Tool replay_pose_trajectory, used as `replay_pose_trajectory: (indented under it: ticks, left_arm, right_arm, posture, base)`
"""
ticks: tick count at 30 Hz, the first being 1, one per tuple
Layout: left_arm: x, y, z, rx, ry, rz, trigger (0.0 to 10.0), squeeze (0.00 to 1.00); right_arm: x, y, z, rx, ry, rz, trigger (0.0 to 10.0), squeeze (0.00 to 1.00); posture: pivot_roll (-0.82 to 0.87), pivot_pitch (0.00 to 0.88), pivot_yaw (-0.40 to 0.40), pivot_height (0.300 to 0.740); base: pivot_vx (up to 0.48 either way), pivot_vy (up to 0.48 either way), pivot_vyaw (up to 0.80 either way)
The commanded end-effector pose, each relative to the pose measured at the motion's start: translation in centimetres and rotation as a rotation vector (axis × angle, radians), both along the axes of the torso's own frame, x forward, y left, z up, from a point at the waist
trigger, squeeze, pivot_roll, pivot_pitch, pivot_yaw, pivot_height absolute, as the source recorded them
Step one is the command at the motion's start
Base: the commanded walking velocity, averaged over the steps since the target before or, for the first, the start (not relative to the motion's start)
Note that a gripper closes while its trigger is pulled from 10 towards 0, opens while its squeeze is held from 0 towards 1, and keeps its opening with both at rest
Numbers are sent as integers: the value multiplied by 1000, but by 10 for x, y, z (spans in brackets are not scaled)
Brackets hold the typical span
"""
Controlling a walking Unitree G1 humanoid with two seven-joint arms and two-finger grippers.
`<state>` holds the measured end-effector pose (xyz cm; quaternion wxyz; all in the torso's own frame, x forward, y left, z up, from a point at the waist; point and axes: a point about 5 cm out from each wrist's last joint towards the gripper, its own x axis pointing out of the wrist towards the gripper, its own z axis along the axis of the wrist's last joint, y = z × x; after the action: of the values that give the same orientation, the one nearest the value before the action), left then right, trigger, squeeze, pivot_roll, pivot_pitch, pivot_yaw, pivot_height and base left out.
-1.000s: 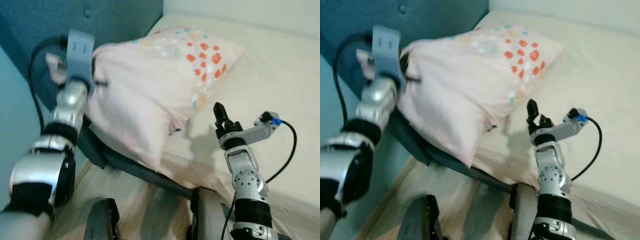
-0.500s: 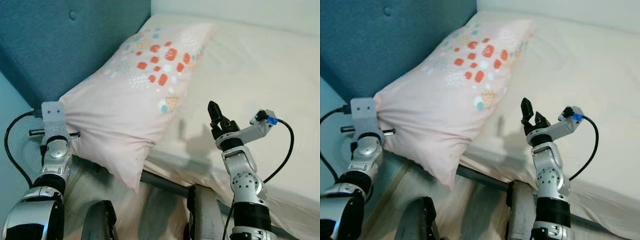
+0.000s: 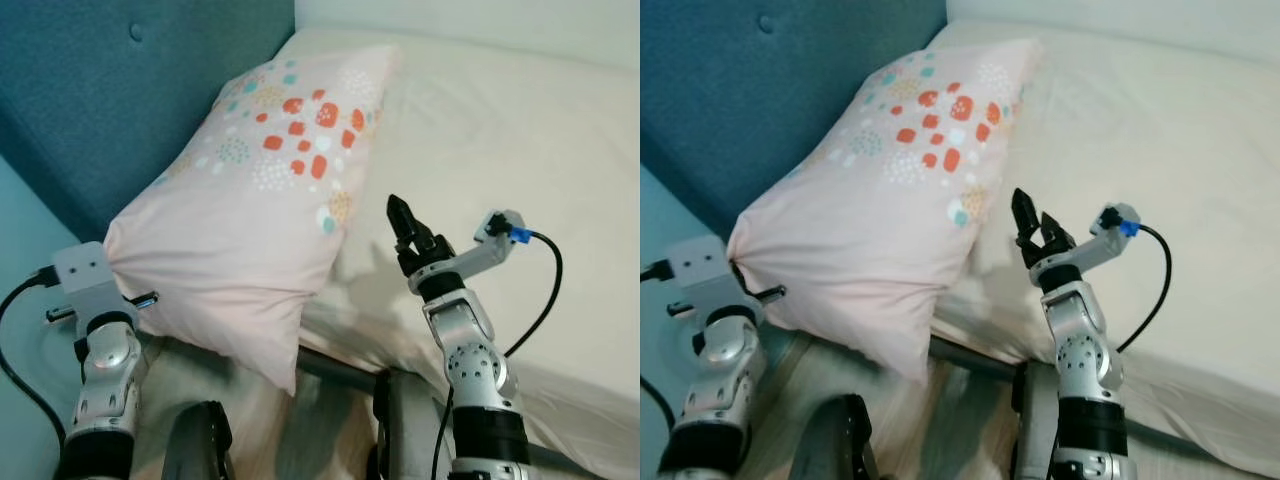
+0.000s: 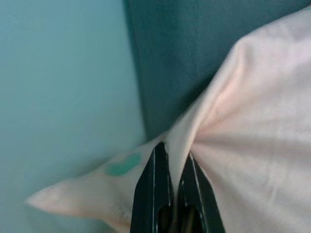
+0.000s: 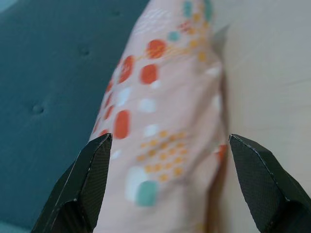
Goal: Clean up the room
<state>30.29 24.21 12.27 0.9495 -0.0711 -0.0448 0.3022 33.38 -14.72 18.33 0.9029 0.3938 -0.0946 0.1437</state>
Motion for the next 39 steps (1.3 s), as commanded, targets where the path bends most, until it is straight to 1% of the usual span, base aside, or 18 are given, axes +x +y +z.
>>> replay_pose_trajectory:
  ticks: [1,2,3,4,7,8,9,10,17,22,25,27,29,32,35,36,38,39]
  left_arm:
    - [-6,-8,-19,-95,44,-37,0,0]
    - [-1,-24,-17,-152,11,-130,3647,0]
    - [3,-36,-12,-188,-23,-194,3647,0]
    - [7,-46,-7,-220,-55,-251,10000,0]
    - [13,-61,6,-268,-113,-352,10000,0]
    - [18,-71,20,-269,-155,-421,10000,110]
    - [18,-71,20,-269,-155,-421,10000,110]
    - [21,-74,26,-257,-172,-441,10000,992]
    - [28,-69,40,-238,-214,-447,10000,1000]
    - [40,-46,85,-26,-303,-467,10000,1000]
    - [35,-36,100,111,-300,-509,10000,1000]
    - [35,-35,101,133,-295,-519,10000,1000]
    - [27,-29,102,250,-256,-655,10000,1000]
    - [23,-28,101,285,-233,-727,10000,1000]
    - [2,-26,82,442,-81,-1025,10000,1000]
    - [2,-26,82,442,-81,-1025,10000,1000]
    - [-12,-29,61,527,77,-1213,10000,1000]
    - [-12,-29,61,527,77,-1213,10000,1000]
  right_arm:
    - [-3,3,-5,-23,16,19,10000,0]
    - [-2,3,-7,-46,26,15,10000,0]
    - [-1,3,-8,-60,30,12,10000,0]
    - [0,3,-9,-68,31,11,10000,0]
    - [0,2,-8,-75,28,12,10000,0]
    - [-1,1,-7,-79,23,13,10000,0]
    - [-1,1,-7,-79,23,13,10000,0]
    - [-1,0,-6,-81,21,12,10000,0]
    - [-1,-2,-5,-90,15,12,10000,0]
    - [1,-4,-4,-110,13,13,10000,0]
    - [1,-5,-6,-144,16,18,10000,0]
    - [1,-5,-6,-148,16,19,10000,0]
    - [1,-8,-7,-159,22,10,10000,0]
    - [1,-10,-8,-164,25,6,10000,0]
    - [1,-13,-11,-195,39,0,10000,0]
    - [1,-13,-11,-195,39,0,10000,0]
    - [1,-13,-12,-229,47,4,10000,0]
    - [1,-13,-12,-229,47,4,10000,0]
  posture:
    - [105,255,9,535]
    - [104,252,6,535]
    - [102,250,5,535]
    - [100,246,3,535]
    - [96,240,2,535]
    - [95,236,1,535]
    - [95,236,1,535]
    - [92,232,0,535]
    - [87,224,-2,535]
    - [87,213,-9,535]
    - [90,214,-9,535]
    - [90,214,-9,535]
    - [102,219,-7,535]
    - [102,219,-7,535]
    - [106,223,-8,535]
    - [106,223,-8,535]
    - [104,226,-6,535]
    - [104,226,-6,535]
  base:
    - [0,0,0]
    - [0,0,0]
    - [0,0,0]
    - [0,0,0]
    - [0,0,0]
    - [0,0,0]
    - [0,0,0]
    - [0,0,0]
    - [0,0,0]
    - [0,0,0]
    - [0,0,0]
    - [0,0,0]
    - [0,0,0]
    - [0,0,0]
    - [0,0,0]
    - [0,0,0]
    - [0,0,0]
    - [0,0,0]
